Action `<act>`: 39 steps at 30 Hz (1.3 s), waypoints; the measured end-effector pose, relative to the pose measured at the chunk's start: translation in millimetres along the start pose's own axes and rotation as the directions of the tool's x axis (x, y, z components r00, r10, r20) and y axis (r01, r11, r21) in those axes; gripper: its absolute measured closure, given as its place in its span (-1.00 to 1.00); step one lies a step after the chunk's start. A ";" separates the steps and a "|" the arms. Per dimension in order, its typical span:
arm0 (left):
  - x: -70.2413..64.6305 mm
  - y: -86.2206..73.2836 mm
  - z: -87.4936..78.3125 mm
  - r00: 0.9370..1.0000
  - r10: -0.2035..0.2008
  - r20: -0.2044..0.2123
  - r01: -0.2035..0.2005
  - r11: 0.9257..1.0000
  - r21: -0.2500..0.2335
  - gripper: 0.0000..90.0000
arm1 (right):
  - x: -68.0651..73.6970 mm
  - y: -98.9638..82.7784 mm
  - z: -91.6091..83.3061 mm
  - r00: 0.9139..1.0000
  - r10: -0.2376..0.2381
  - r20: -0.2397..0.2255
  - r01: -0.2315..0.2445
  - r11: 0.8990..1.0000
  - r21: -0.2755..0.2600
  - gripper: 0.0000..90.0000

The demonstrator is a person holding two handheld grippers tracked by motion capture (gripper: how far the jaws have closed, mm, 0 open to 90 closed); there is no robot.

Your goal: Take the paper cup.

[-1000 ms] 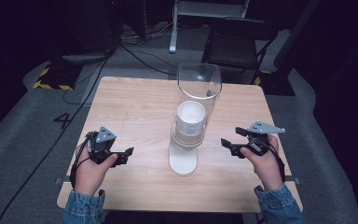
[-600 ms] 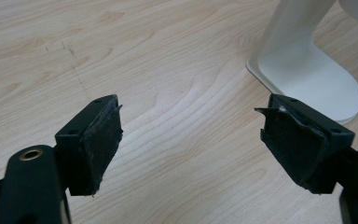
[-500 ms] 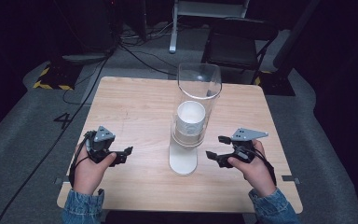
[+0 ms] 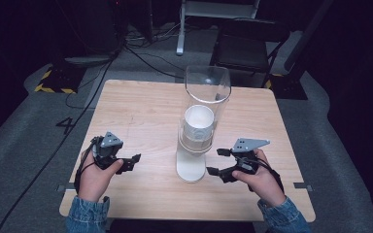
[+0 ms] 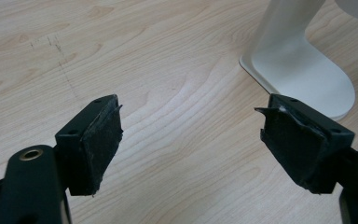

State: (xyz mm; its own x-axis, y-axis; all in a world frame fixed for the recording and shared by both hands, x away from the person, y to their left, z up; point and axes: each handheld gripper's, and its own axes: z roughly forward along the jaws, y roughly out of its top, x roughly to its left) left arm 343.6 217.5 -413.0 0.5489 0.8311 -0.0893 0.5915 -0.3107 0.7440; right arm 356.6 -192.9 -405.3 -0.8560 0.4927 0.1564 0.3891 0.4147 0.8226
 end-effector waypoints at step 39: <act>0.4 -4.3 5.6 1.000 -0.003 0.009 0.002 0.999 0.032 -0.57 | -0.9 3.3 63.0 0.992 -0.008 0.123 0.048 0.943 -0.328 -0.46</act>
State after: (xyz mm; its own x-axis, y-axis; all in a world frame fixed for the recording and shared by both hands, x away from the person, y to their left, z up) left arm 344.6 216.6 -420.0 0.5528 0.8276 -0.0976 0.6115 -0.3233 0.7222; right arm 380.1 -143.9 -437.2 -0.8107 0.5797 0.0812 0.2139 0.1643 0.9629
